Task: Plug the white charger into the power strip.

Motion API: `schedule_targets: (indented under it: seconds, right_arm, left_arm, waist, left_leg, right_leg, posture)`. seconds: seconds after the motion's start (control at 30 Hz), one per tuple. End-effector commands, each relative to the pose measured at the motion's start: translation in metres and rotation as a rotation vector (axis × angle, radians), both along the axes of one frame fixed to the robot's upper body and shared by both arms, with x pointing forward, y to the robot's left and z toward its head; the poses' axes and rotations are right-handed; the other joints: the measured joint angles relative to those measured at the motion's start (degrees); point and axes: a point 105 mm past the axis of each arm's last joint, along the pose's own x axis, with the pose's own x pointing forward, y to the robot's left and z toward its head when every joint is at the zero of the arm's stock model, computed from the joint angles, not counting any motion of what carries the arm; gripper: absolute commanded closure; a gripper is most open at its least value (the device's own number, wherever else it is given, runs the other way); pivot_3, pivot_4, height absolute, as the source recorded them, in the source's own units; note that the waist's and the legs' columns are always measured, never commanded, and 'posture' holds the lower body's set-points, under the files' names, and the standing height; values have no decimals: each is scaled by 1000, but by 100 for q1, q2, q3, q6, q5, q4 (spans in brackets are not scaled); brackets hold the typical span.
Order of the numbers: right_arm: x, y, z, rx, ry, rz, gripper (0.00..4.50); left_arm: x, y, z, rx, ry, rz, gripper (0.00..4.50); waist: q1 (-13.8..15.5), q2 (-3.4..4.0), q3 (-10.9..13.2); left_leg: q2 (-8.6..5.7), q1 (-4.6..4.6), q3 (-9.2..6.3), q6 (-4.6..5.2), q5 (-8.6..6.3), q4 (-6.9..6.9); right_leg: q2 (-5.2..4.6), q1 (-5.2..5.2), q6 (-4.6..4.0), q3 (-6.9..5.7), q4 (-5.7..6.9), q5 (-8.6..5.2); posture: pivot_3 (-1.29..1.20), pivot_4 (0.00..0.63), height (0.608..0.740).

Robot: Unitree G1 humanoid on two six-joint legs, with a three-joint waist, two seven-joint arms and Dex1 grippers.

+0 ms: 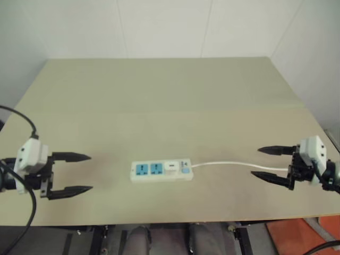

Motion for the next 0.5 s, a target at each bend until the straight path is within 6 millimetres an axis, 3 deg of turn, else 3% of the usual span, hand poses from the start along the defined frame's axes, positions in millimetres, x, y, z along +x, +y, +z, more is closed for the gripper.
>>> schedule_targets:
  seconds: [0.03,0.5]
  right_arm:
    - [0,4,14,7,-53,13,24]
    - [-3,10,10,13,-36,18,24]
  left_arm:
    - [2,-6,11,-6,-48,-21,0]
    - [1,-12,8,-19,-24,-47,0]
  waist:
    - [-1,0,0]
    - [-2,0,0]
  left_leg:
    - [0,0,0,0,0,0]
    - [0,1,2,0,0,10]
  right_leg:
    - [0,0,0,0,0,0]
    - [0,2,-1,2,8,1]
  posture:
    - [0,150,740]
    - [0,150,740]
